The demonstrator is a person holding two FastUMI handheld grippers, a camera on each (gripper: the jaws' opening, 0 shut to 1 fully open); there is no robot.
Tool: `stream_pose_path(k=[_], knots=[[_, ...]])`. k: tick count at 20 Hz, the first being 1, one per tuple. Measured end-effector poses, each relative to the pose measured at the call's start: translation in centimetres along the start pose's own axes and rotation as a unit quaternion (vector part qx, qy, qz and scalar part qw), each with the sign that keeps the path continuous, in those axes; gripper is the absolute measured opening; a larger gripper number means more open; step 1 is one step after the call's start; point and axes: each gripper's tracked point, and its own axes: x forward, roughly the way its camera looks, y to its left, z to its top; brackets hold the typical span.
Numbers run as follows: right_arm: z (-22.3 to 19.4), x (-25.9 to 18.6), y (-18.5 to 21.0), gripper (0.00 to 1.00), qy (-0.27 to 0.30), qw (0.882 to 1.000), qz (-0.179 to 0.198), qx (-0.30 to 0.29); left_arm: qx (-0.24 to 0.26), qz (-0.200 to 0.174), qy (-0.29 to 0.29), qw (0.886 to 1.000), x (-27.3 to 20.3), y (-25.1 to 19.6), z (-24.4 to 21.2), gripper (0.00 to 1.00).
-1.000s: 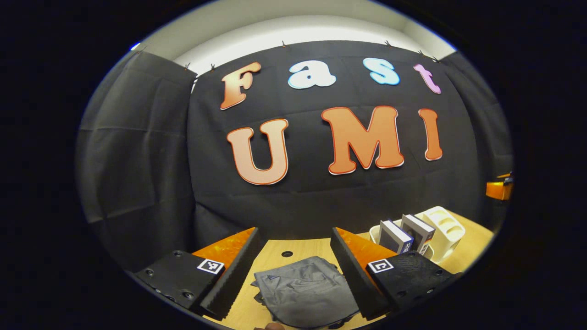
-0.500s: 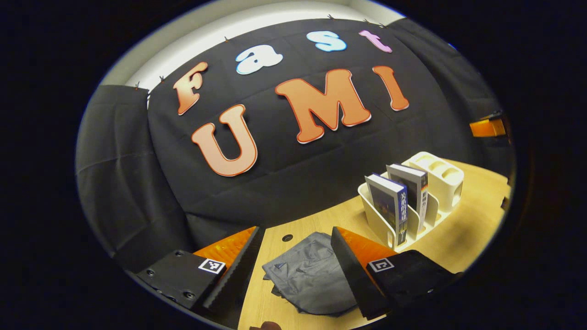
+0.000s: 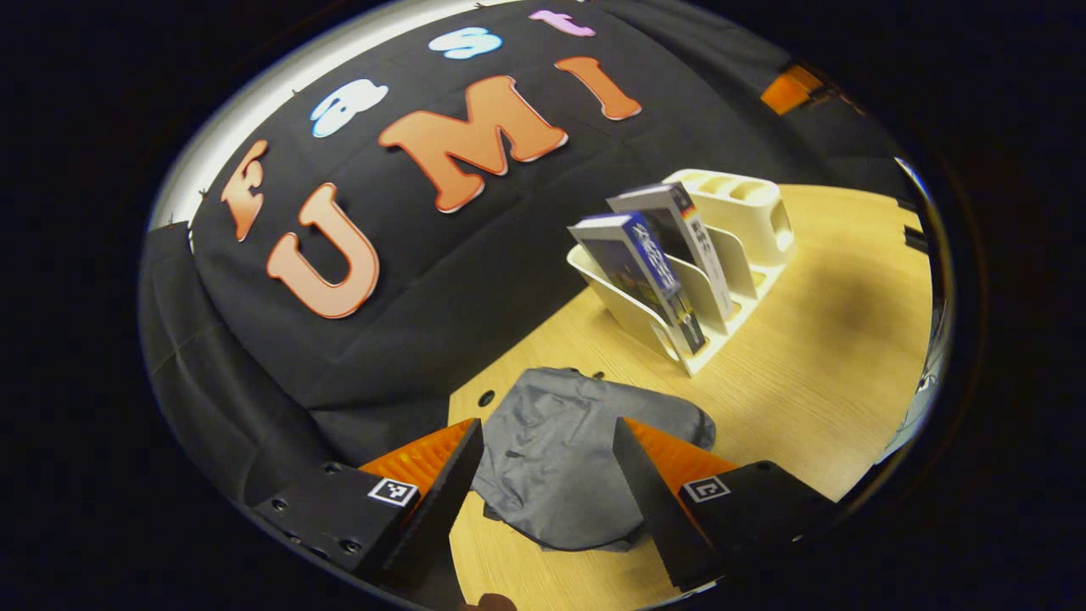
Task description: Open the schoolbag, grab two books from the bookshelf and put them into the schoolbag.
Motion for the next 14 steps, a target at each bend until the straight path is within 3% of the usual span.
stream_pose_path(k=[10,14], knots=[[-3.2,-0.3,-2.8,0.97,0.04,0.999,-0.03,-0.003,0.1,-0.063,0.064,0.991,3.0,-7.4,-6.7,0.98],[-4.5,-0.3,-3.3,0.98,0.054,0.998,-0.036,0.003,0.124,-0.072,0.083,0.986,4.0,-8.4,-8.1,0.97]])
